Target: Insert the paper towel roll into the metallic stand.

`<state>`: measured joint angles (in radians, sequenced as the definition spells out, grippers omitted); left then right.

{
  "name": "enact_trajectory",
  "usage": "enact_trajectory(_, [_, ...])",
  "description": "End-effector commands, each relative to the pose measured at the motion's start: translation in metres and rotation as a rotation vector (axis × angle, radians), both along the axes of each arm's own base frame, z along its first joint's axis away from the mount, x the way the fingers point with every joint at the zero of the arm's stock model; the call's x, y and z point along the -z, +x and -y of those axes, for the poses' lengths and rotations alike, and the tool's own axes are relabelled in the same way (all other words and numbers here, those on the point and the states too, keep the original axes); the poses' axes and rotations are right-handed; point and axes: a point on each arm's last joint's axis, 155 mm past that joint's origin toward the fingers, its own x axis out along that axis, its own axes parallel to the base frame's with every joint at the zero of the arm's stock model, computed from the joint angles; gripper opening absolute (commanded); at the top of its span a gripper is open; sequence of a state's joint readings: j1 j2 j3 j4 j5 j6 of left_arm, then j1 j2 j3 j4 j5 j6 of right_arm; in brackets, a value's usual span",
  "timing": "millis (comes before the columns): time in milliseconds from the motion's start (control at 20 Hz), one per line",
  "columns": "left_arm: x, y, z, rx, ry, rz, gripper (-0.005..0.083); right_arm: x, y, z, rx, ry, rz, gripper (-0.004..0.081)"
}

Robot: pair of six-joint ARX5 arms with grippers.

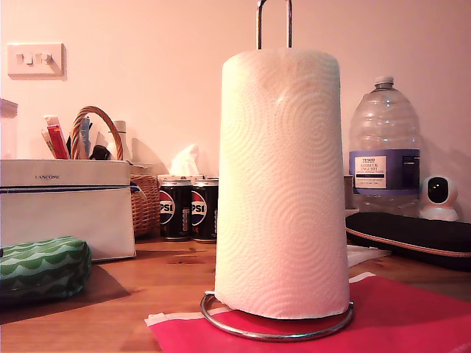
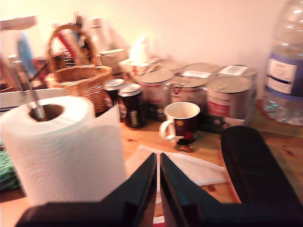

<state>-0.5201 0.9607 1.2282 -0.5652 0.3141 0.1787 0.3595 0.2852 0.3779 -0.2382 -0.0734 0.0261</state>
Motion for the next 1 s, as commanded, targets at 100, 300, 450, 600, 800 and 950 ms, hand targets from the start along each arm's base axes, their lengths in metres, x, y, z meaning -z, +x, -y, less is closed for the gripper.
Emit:
enact_trajectory(100, [0.047, -0.006, -0.021, -0.076, -0.066, 0.016, -0.0024, 0.0, 0.0, 0.0, -0.002, 0.0, -0.002, -0.0013])
enact_trajectory(300, [0.082, -0.026, -0.031, -0.081, -0.11, 0.047, -0.0024, 0.001, -0.004, -0.008, -0.056, -0.021, 0.002, -0.0013])
enact_trajectory(450, [0.105, -0.04, -0.04, -0.094, -0.147, 0.026, -0.0024, 0.001, -0.006, -0.011, -0.076, -0.033, 0.009, -0.0012])
enact_trajectory(600, [0.113, -0.054, -0.047, -0.101, -0.194, 0.027, -0.0024, 0.007, -0.008, -0.013, -0.092, -0.055, -0.008, -0.0013])
enact_trajectory(800, [0.121, -0.066, -0.053, -0.105, -0.195, -0.001, -0.0024, 0.019, -0.01, -0.012, -0.085, -0.036, -0.07, -0.0012])
enact_trajectory(950, [0.139, -0.068, -0.054, -0.112, -0.161, -0.069, -0.0024, 0.034, -0.014, -0.011, -0.084, -0.055, -0.13, -0.0012])
